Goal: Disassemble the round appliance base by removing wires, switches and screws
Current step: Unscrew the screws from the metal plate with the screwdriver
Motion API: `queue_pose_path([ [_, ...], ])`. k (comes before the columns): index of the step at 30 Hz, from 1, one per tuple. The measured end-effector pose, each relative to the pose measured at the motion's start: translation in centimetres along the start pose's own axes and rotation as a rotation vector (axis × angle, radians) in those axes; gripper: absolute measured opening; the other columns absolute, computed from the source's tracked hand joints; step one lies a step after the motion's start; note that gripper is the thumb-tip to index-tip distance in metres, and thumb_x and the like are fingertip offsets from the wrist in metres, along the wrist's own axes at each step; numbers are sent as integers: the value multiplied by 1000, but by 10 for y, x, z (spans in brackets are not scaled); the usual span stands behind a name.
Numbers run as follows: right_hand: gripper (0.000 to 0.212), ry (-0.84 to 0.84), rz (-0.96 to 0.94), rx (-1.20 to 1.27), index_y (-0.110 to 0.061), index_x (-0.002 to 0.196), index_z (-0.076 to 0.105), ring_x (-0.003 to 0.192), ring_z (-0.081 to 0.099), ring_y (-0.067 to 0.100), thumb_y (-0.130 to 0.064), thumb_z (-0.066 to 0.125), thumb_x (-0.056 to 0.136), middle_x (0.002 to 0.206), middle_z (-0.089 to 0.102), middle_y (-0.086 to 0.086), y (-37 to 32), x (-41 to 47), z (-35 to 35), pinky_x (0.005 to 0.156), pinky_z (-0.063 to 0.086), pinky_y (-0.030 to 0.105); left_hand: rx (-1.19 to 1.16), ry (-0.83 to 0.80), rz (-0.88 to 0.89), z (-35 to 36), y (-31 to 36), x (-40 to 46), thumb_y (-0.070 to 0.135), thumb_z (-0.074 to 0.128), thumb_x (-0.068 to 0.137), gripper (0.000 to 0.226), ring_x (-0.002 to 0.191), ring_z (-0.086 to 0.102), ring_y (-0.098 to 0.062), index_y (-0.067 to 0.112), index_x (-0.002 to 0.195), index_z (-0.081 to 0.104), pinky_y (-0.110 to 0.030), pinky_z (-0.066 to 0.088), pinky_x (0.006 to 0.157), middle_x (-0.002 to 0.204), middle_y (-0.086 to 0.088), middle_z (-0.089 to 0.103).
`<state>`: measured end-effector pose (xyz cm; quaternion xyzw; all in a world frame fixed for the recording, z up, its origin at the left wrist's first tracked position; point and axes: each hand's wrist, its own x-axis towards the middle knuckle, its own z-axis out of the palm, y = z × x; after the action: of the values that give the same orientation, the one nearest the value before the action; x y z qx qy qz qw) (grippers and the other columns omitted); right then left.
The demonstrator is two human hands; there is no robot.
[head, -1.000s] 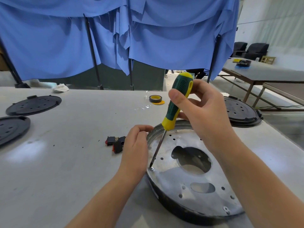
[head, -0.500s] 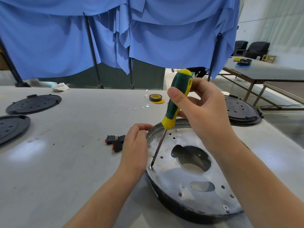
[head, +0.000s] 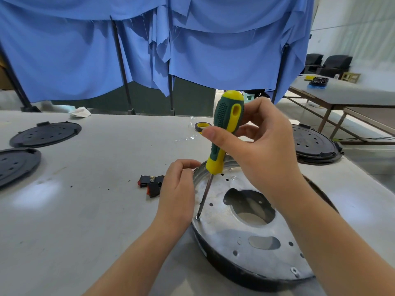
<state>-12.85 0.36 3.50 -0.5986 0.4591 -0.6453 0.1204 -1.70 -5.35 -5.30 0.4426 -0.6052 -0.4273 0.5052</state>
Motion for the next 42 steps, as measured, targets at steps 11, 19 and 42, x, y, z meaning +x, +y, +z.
queue_pose_path([
  [11, 29, -331, 139, 296, -16, 109, 61, 90, 72, 16, -22, 59, 80, 99, 73, 5, 0, 10, -3, 75, 57, 25, 83, -7, 112, -1, -3, 0, 14, 40, 98, 22, 76, 50, -6, 25, 95, 59, -20, 37, 66, 79, 11, 55],
  [19, 28, -395, 298, 466, -14, 117, 53, 94, 66, 16, -21, 46, 92, 98, 67, 5, 9, 11, -3, 87, 55, 35, 88, -5, 108, 2, -4, -3, 14, 37, 99, 27, 101, 52, -19, 29, 95, 59, -35, 45, 90, 96, 4, 60],
  [42, 33, -355, 291, 452, -10, 112, 58, 97, 70, 22, -21, 58, 81, 103, 74, 7, 21, 11, -7, 77, 57, 30, -57, -277, 178, -8, 17, -13, 1, 36, 91, 37, 73, 64, -4, 18, 78, 66, -5, 46, 68, 69, 4, 68],
])
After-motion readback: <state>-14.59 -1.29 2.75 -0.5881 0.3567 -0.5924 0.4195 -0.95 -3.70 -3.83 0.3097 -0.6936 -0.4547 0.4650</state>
